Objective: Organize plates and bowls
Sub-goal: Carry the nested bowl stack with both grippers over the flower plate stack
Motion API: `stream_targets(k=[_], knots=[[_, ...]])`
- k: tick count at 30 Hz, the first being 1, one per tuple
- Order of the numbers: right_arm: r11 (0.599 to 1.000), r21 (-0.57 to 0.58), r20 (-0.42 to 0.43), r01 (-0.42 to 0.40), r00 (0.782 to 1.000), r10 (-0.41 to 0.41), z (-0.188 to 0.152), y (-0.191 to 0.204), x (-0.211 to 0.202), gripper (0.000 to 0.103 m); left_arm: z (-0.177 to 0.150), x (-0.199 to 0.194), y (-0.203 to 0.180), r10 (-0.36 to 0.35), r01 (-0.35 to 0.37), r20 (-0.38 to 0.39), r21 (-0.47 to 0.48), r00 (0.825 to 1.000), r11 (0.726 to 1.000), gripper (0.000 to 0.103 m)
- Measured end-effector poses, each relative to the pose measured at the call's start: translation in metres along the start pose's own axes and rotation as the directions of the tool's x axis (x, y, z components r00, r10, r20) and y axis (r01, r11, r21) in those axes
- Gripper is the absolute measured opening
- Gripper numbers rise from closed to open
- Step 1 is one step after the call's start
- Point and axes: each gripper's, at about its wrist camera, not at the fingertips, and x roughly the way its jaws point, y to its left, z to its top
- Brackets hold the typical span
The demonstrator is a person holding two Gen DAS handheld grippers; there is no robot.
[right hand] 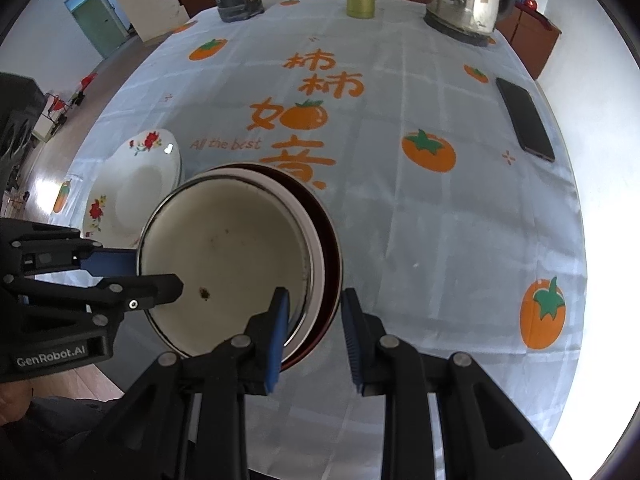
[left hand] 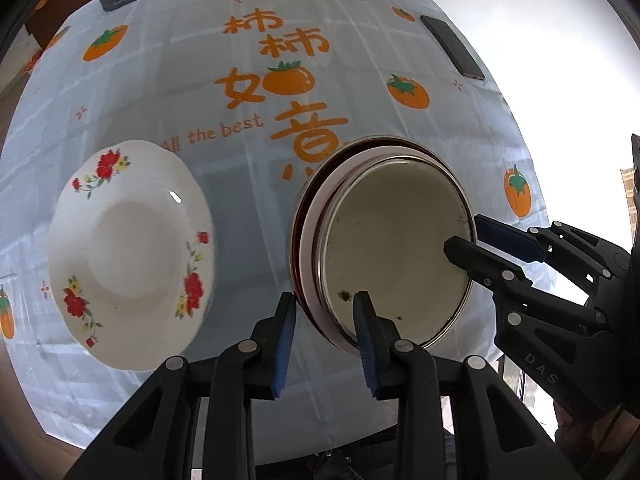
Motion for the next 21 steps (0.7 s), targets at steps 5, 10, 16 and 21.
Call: stream_targets(k=[5,10,16,21], knots=[[1.000,-0.029,0.007,-0.003,1.000,0.004,0.007,0.012,-0.003,0.027,-0.002,-0.012,0.012,0.008,-0.007,0.023,-0.016,1.000,1.000,0.032],[0.999,-0.051,0.016,-0.008,1.000,0.008,0.014,0.026,-0.004,0.027,-0.006,-0.022,0.026,0.013,-0.012,0.042,-0.039,0.999,0.999,0.032],[0.996,-0.089,0.017,-0.018,1.000,0.019,0.022,0.047,-0.005,0.027,-0.012,-0.036,0.048,0.024,-0.018,0.071,-0.083,0.997,0.996,0.032],[0.991,-0.130,0.019,-0.029,0.999,0.032,0.033,0.069,-0.004,0.027,-0.015,-0.048,0.071,0.039,-0.026,0.091,-0.134,0.995,0.991,0.032]])
